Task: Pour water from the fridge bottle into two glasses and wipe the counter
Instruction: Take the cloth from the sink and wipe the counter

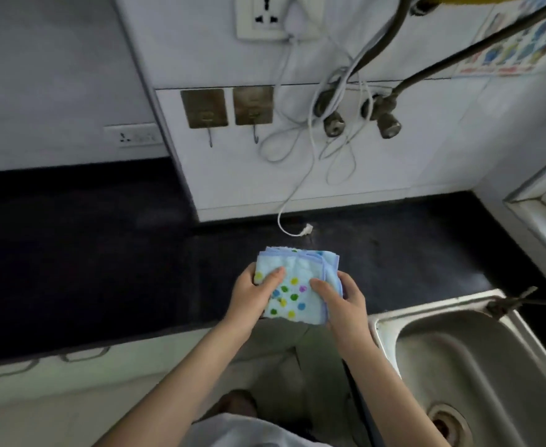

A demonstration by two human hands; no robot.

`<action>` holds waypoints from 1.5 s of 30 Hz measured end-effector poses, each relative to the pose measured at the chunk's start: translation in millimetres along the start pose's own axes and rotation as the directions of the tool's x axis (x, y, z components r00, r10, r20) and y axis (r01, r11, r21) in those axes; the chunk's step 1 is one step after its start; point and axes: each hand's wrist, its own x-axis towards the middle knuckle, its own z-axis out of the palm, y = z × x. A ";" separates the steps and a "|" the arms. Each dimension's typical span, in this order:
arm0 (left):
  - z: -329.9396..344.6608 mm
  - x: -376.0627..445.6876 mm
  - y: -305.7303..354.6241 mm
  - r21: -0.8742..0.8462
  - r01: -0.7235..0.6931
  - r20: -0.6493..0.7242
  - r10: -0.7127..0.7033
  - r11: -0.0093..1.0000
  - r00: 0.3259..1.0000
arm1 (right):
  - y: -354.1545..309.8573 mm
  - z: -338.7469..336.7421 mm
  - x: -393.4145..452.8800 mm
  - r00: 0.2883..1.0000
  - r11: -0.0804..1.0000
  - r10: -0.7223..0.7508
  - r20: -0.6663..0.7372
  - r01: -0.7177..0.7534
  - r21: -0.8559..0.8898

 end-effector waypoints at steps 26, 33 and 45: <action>-414.8 -35.8 -31.1 0.088 0.013 -0.357 0.019 0.996 0.934 | 136.4 366.9 -102.7 0.955 0.922 0.020 0.295 0.097 -0.375; -447.0 41.1 -33.8 0.262 0.040 -0.388 0.067 0.964 0.919 | 159.0 425.3 -29.8 0.948 0.830 -0.013 0.318 0.188 -0.526; -465.7 110.4 -71.4 0.990 -0.130 0.108 0.321 0.050 0.941 | 216.3 458.2 43.0 0.619 -0.213 -0.046 0.784 0.761 -0.613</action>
